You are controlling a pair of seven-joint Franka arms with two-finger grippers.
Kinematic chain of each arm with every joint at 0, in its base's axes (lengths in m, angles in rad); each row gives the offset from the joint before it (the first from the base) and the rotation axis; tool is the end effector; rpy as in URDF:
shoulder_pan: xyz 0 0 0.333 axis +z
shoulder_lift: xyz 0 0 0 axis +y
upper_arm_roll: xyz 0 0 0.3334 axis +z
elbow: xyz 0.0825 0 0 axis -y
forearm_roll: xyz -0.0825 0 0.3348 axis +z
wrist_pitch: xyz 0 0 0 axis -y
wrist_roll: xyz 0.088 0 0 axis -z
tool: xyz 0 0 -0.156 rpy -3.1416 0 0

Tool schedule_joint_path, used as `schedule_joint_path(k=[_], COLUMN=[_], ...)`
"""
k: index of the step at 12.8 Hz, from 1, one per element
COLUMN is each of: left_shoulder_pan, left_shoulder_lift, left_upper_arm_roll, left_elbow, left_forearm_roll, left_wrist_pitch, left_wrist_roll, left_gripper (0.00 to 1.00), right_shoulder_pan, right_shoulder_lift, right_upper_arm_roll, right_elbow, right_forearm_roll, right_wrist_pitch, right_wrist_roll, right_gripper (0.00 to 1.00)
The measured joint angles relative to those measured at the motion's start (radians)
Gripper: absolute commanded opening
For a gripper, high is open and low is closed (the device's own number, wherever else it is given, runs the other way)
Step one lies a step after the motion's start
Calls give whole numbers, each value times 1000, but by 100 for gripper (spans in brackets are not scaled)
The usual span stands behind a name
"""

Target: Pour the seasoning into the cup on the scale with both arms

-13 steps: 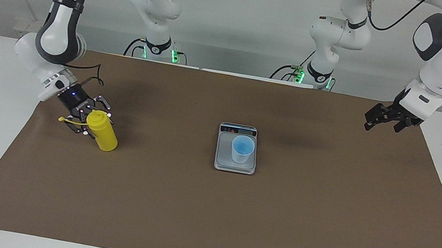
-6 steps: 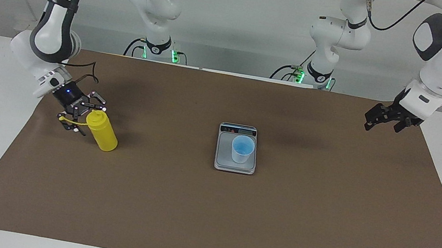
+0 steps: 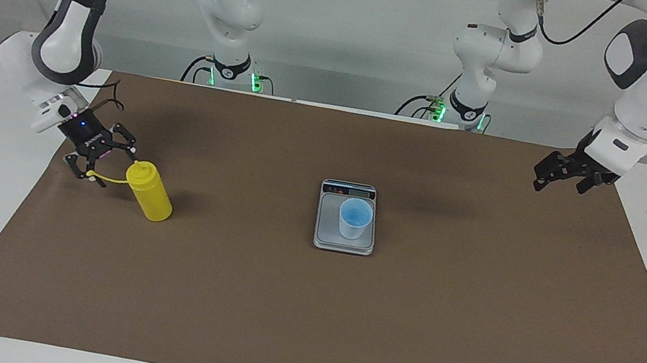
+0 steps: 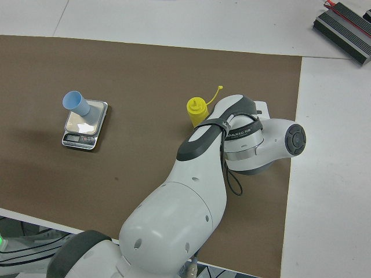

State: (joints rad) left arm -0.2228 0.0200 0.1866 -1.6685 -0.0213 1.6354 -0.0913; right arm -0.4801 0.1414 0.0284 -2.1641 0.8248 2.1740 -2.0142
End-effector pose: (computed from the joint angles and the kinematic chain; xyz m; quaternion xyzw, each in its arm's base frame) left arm 0.5104 -0.0225 0.5470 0.9992 0.0285 -0.0269 0.0071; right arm 0.4895 -0.1735 0.3410 -0.8237 -0.4668 -0.2783 0.1620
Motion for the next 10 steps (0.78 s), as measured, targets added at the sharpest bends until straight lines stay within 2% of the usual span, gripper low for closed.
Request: schedule_joint_path(k=[6, 10], left_shoulder_pan=[0, 0], left_shoulder_lift=[0, 0], left_upper_arm_roll=[0, 0], left_elbow=[0, 0], left_forearm_roll=[0, 0], left_wrist_pitch=[0, 0], left_wrist_roll=[0, 0], left_gripper=[100, 100], right_shoulder_pan=[7, 91], right_shoulder_lift=[-147, -261], right_upper_arm_roll=[3, 9], right_elbow=[15, 18], right_forearm_roll=[-263, -467], right_wrist_pitch=[-68, -105], right_wrist_roll=[452, 862], right_gripper=[100, 100])
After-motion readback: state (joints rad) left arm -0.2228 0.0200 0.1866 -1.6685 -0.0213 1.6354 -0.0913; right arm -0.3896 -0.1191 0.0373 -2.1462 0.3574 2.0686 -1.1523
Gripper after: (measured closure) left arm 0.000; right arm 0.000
